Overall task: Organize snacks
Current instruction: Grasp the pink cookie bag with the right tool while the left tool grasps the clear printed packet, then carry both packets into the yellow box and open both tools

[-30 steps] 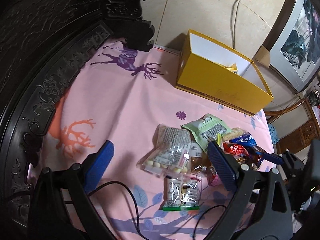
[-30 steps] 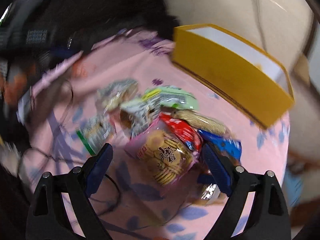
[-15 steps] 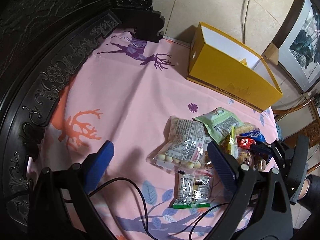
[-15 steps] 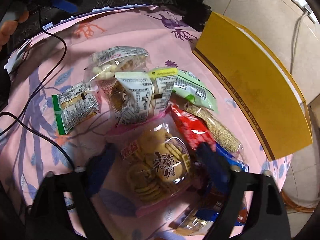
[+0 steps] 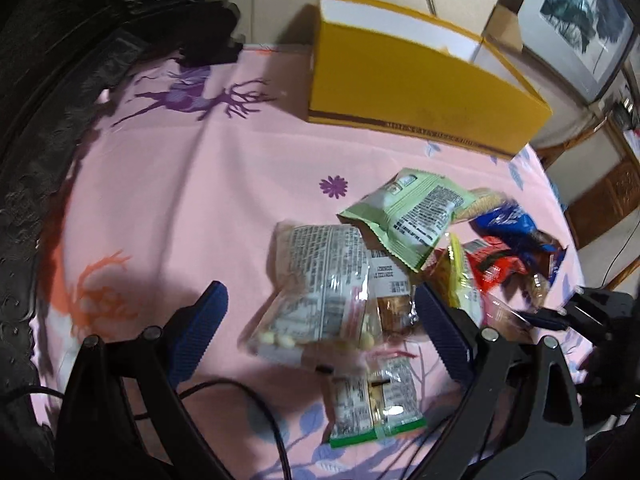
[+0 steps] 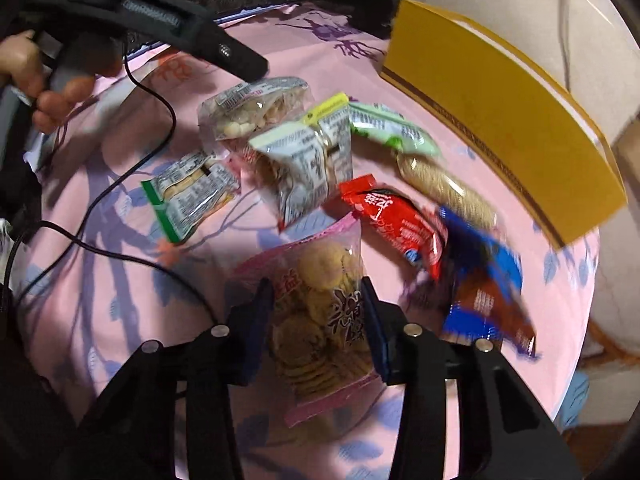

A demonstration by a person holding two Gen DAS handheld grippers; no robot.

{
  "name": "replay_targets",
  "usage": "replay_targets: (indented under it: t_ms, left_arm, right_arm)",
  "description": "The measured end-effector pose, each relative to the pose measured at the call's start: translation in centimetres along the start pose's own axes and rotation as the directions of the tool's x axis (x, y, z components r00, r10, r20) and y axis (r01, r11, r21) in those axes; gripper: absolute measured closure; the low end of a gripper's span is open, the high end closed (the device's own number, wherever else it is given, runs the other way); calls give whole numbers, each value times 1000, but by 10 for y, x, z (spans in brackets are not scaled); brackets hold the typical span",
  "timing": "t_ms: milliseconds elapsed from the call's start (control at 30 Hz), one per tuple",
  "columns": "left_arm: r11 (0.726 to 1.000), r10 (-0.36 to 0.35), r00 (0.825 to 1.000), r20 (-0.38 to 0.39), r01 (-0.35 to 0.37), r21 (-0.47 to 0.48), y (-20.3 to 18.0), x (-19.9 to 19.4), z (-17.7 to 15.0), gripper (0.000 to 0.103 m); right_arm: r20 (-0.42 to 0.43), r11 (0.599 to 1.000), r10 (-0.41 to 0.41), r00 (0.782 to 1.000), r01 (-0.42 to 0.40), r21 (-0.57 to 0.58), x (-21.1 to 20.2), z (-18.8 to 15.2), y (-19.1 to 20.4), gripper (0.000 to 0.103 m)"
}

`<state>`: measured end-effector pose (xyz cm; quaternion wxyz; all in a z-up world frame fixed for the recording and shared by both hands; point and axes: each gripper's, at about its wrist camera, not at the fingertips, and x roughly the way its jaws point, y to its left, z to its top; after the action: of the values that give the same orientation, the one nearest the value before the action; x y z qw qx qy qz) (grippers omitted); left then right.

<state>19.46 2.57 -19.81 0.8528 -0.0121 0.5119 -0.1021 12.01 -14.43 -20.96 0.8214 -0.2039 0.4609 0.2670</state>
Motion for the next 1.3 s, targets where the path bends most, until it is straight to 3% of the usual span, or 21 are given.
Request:
replay_targets:
  t_ms: [267, 333, 367, 400, 567, 733, 967, 1133, 1300]
  left_arm:
    - [999, 15, 994, -109, -19, -39, 10, 37, 2, 9]
    - [998, 19, 991, -135, -27, -54, 15, 44, 0, 16]
    - [997, 11, 989, -145, -21, -70, 18, 46, -1, 28]
    - [996, 4, 988, -155, -18, -89, 21, 48, -2, 33]
    - [990, -18, 989, -144, -3, -144, 29, 41, -5, 46]
    - [979, -59, 994, -93, 40, -200, 35, 16, -15, 49]
    - [976, -59, 998, -10, 56, -213, 34, -28, -12, 50]
    - [983, -65, 993, 96, 80, -163, 21, -65, 18, 50]
    - [991, -96, 974, 205, 114, -74, -3, -89, 67, 50]
  right_arm:
    - [-8, 995, -5, 1000, 6, 98, -10, -16, -2, 60]
    - [-11, 994, -6, 1000, 7, 108, -9, -13, -4, 60]
    - [-10, 993, -5, 1000, 7, 114, -10, -13, -4, 60]
    - [-7, 993, -1, 1000, 2, 118, -12, -11, -4, 60]
    - [43, 987, 29, 999, -35, 159, -38, -12, -8, 61]
    - [96, 981, 26, 995, -43, 187, -60, -3, -13, 61]
    - [156, 975, 3, 988, -37, 218, -81, 8, -24, 61]
    - [228, 971, -53, 972, -3, 240, -101, 25, -42, 61]
    - [329, 955, -151, 932, 53, 291, -127, 53, -77, 61]
